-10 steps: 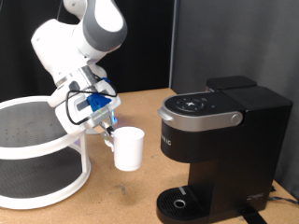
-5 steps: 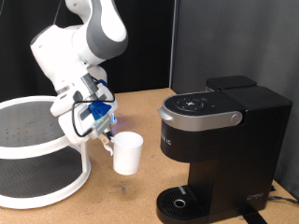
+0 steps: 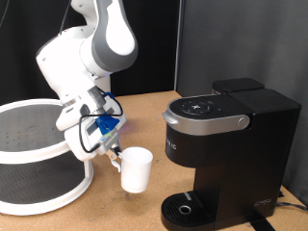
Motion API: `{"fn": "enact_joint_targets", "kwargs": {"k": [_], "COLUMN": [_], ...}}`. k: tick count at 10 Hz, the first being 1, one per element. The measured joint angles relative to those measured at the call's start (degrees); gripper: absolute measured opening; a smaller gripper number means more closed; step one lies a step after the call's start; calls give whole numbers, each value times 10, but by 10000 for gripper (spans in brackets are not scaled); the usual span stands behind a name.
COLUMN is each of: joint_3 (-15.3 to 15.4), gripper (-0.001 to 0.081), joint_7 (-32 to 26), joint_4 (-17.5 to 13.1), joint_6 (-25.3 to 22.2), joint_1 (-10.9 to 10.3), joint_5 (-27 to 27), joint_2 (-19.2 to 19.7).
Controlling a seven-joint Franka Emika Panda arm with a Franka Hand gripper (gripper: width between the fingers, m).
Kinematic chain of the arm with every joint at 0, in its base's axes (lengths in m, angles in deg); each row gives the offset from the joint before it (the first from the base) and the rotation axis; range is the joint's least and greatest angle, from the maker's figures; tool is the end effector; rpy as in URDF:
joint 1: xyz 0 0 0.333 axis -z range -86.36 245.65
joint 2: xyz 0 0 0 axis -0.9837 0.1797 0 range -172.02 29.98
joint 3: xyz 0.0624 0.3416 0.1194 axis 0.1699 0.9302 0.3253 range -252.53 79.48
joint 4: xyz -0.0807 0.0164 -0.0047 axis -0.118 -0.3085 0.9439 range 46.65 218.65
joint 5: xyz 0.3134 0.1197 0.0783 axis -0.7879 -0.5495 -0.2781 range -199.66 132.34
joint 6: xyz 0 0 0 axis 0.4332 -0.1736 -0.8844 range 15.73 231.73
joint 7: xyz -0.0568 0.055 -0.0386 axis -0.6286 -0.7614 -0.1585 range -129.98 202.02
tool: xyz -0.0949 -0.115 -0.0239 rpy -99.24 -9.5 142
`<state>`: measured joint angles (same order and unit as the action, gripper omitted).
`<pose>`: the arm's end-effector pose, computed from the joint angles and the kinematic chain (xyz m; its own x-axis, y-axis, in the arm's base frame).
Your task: Make a cup of coffee with the keurig machine
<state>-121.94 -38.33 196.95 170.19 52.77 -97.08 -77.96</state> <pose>0.3801 -0.0647 0.3171 0.9078 0.0553 0.4156 0.2175 -0.9096 -0.3540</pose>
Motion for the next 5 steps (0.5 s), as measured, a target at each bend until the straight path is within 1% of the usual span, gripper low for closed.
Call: {"fn": "enact_joint_targets", "kwargs": {"k": [2, 4, 5], "joint_3": [9, 25, 35], "gripper": [64, 63, 64], "joint_7": [-34, -61, -75], "joint_4": [-17, -30, -34], "joint_6": [-10, -28, -29], "joint_1": [-11, -21, -25], "joint_5": [-49, -88, -110], "joint_2": [31, 55, 64]}}
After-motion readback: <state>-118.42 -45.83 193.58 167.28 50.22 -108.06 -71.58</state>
